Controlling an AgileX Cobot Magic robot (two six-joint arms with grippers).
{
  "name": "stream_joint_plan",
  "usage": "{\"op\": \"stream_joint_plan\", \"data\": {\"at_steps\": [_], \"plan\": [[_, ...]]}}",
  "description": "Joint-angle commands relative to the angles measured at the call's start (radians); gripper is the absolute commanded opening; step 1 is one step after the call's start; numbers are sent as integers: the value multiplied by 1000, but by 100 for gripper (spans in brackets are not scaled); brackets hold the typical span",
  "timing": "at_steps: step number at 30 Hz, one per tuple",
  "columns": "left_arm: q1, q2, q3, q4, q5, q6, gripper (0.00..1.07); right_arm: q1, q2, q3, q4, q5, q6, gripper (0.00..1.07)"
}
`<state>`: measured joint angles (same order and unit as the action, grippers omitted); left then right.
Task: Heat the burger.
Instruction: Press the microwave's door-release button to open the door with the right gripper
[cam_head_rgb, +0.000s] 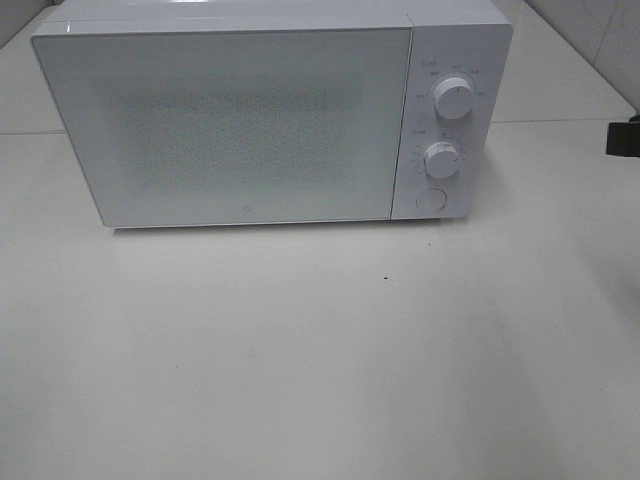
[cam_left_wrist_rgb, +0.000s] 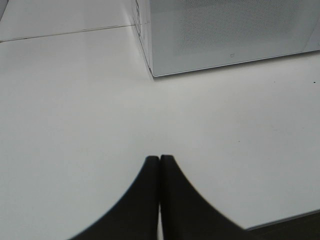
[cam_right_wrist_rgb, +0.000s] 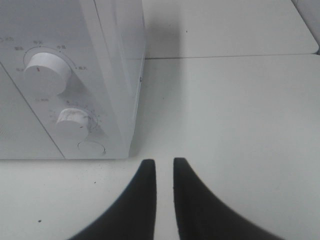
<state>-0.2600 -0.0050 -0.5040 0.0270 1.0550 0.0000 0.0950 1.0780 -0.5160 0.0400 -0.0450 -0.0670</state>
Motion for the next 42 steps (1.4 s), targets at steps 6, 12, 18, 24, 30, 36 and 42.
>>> {"op": "stream_joint_plan", "data": {"at_steps": [6, 12, 18, 24, 30, 36, 42], "plan": [[2, -20, 4, 2, -15, 0, 0, -3, 157, -5, -3, -221, 3, 0], [2, -20, 4, 2, -15, 0, 0, -2, 278, -5, -4, -367, 74, 0], [2, -20, 4, 2, -15, 0, 0, 20, 382, -5, -40, -423, 183, 0], [2, -20, 4, 2, -15, 0, 0, 137, 461, -10, -82, -484, 184, 0], [2, -20, 4, 2, -15, 0, 0, 242, 528, -35, -82, -486, 188, 0], [2, -20, 4, 2, -15, 0, 0, 328, 607, -97, -81, -485, 257, 0], [2, -20, 4, 2, -15, 0, 0, 334, 673, -110, -78, -562, 478, 0]]}}
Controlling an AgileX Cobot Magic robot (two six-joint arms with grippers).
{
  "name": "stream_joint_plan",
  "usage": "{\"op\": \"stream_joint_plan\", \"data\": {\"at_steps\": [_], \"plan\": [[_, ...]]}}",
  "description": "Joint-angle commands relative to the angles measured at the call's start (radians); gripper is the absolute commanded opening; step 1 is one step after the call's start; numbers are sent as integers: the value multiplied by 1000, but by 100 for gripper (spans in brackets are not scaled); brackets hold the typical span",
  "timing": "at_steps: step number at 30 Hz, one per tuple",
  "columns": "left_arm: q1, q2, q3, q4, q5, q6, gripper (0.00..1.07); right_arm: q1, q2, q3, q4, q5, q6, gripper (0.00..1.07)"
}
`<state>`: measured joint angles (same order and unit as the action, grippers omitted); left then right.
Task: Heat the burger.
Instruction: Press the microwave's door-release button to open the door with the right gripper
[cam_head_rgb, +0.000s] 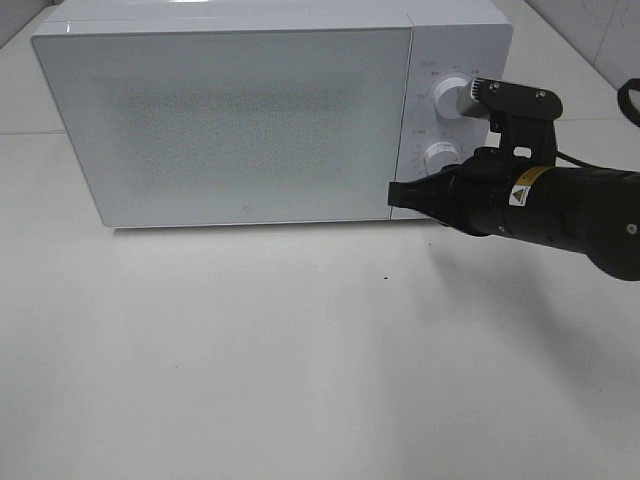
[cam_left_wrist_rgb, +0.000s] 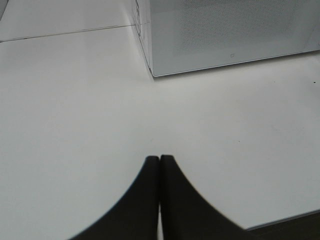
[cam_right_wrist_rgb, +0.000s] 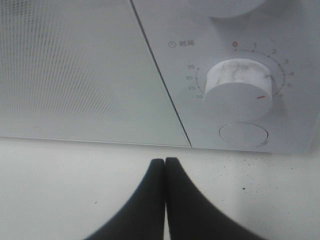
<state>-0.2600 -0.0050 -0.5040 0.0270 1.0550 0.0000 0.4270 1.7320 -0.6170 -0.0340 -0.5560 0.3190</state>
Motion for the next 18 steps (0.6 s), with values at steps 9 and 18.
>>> {"op": "stream_joint_plan", "data": {"at_steps": [9, 18], "plan": [[2, -20, 4, 2, -15, 0, 0, 2, 97, -9, 0, -145, 440, 0], [2, -20, 4, 2, -15, 0, 0, 1, 157, -9, 164, -203, 708, 0]]}}
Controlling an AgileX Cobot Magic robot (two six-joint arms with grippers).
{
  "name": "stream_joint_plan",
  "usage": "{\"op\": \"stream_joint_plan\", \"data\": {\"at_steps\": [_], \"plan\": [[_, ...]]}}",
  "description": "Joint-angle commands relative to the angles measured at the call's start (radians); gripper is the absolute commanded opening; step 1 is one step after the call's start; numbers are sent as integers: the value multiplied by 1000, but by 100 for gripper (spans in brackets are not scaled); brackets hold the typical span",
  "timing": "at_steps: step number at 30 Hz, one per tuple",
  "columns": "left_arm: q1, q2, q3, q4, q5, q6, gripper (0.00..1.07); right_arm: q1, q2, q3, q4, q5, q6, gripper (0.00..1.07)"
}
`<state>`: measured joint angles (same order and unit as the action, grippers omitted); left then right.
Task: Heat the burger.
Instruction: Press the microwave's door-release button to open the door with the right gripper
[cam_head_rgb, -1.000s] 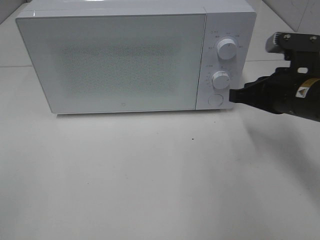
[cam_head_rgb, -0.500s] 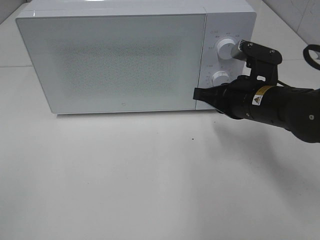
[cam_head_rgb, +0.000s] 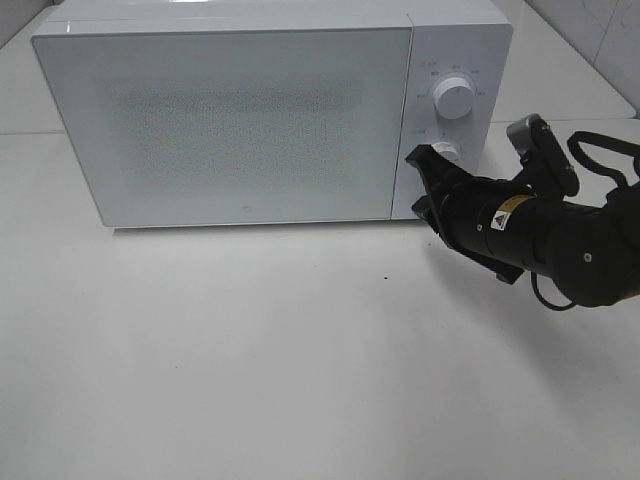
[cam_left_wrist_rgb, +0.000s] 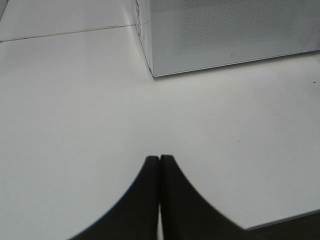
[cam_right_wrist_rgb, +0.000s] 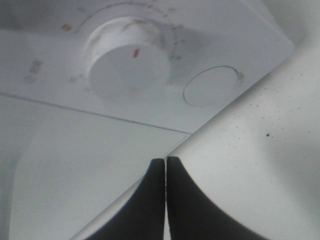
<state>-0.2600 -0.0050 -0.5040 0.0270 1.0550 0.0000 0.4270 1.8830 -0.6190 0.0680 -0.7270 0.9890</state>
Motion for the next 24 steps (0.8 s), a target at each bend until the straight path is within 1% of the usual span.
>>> {"op": "stream_joint_plan", "data": {"at_steps": [1, 2, 3, 5, 10, 24], "plan": [[2, -20, 4, 2, -15, 0, 0, 1, 6, -7, 62, -32, 38, 0], [2, -20, 4, 2, -15, 0, 0, 1, 10, -7, 97, -41, 38, 0], [2, -20, 4, 2, -15, 0, 0, 1, 10, -7, 97, -41, 38, 0], [2, -20, 4, 2, -15, 0, 0, 1, 10, -7, 150, -43, 35, 0], [2, -20, 4, 2, -15, 0, 0, 1, 15, -7, 190, -43, 35, 0], [2, -20, 4, 2, -15, 0, 0, 1, 53, -96, 188, -1, 34, 0]]}}
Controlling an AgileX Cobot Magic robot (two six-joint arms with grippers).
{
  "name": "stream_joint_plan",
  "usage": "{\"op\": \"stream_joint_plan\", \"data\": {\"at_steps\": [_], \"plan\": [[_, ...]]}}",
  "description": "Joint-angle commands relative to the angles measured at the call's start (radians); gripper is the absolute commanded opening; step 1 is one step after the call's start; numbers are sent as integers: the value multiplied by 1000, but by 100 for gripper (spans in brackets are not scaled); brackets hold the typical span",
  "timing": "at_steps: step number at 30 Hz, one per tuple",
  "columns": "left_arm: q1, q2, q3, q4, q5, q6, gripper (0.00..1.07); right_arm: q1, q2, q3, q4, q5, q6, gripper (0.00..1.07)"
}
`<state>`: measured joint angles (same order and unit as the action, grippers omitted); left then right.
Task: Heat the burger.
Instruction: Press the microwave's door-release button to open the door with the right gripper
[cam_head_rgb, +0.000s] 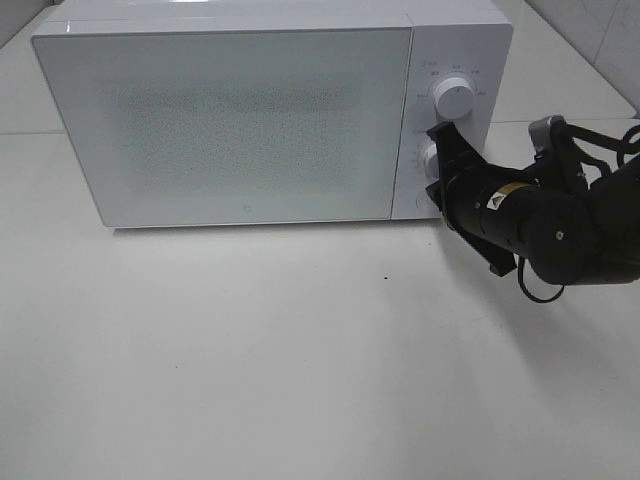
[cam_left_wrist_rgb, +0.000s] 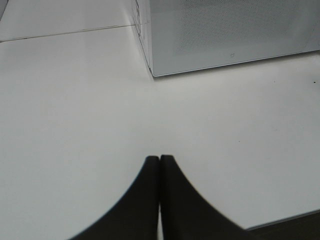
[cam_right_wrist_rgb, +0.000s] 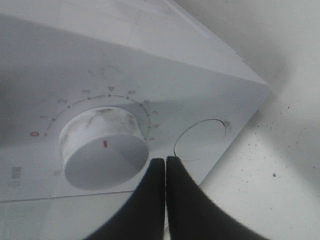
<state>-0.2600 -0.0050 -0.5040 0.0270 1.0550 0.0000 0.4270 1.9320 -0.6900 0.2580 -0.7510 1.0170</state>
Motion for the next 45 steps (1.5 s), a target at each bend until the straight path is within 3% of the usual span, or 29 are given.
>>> {"op": "stream_joint_plan", "data": {"at_steps": [1, 14, 27, 45], "plan": [[2, -20, 4, 2, -15, 0, 0, 1, 20, -34, -2, 31, 6, 0], [2, -20, 4, 2, -15, 0, 0, 1, 63, -49, 64, -1, 6, 0], [2, -20, 4, 2, -15, 0, 0, 1, 113, -80, 47, -79, 13, 0], [2, -20, 4, 2, -15, 0, 0, 0, 144, -203, 50, -64, -7, 0]]}}
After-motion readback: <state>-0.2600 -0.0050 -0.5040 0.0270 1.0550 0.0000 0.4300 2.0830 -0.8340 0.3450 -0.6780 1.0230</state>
